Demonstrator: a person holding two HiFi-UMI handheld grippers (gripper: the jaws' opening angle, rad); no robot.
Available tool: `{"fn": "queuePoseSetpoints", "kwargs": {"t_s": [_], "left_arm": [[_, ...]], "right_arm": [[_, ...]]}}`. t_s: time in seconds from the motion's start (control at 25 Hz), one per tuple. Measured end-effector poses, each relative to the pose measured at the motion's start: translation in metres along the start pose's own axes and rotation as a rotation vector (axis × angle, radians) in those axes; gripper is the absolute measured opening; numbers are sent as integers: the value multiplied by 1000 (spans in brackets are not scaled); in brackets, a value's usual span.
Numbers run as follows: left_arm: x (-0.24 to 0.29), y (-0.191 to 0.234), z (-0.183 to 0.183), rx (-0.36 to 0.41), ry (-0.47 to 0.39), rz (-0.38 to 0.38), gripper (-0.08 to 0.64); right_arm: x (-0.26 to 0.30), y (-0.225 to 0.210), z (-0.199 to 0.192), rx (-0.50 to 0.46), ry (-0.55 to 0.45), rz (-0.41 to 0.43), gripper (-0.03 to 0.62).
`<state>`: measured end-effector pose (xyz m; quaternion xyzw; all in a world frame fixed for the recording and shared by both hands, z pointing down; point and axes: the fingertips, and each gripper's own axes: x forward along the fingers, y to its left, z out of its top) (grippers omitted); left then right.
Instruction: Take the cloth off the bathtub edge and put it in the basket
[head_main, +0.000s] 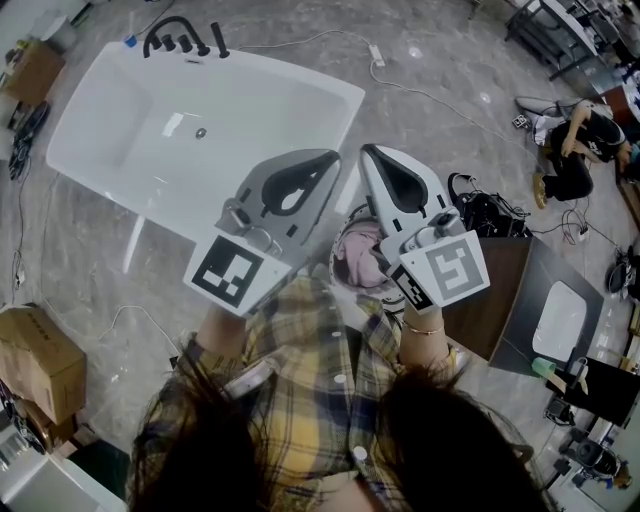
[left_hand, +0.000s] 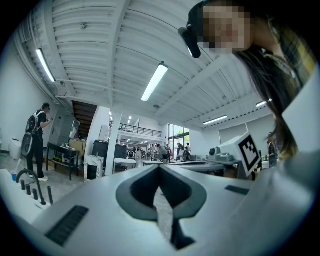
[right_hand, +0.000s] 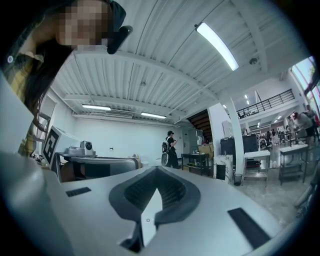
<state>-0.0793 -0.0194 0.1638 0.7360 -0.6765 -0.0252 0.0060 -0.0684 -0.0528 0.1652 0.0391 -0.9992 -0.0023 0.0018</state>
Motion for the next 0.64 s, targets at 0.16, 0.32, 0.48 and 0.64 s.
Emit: {"fn": "queuePoseSetpoints", "kwargs": {"t_s": [0.16, 0.32, 0.48, 0.64], "left_arm": [[0, -6, 0, -2, -2, -9, 17], [1, -6, 1, -4, -2, -14, 17], [2, -4, -1, -4, -4, -15, 17], [1, -6, -3, -5, -5, -12, 17]], "right_arm": [[-4, 1, 0, -7, 5, -1, 15], [-3, 1, 0, -11, 10, 1, 15], [-2, 1, -2, -14, 9, -3, 15], [-6, 1, -3, -12, 4, -9, 15]]}}
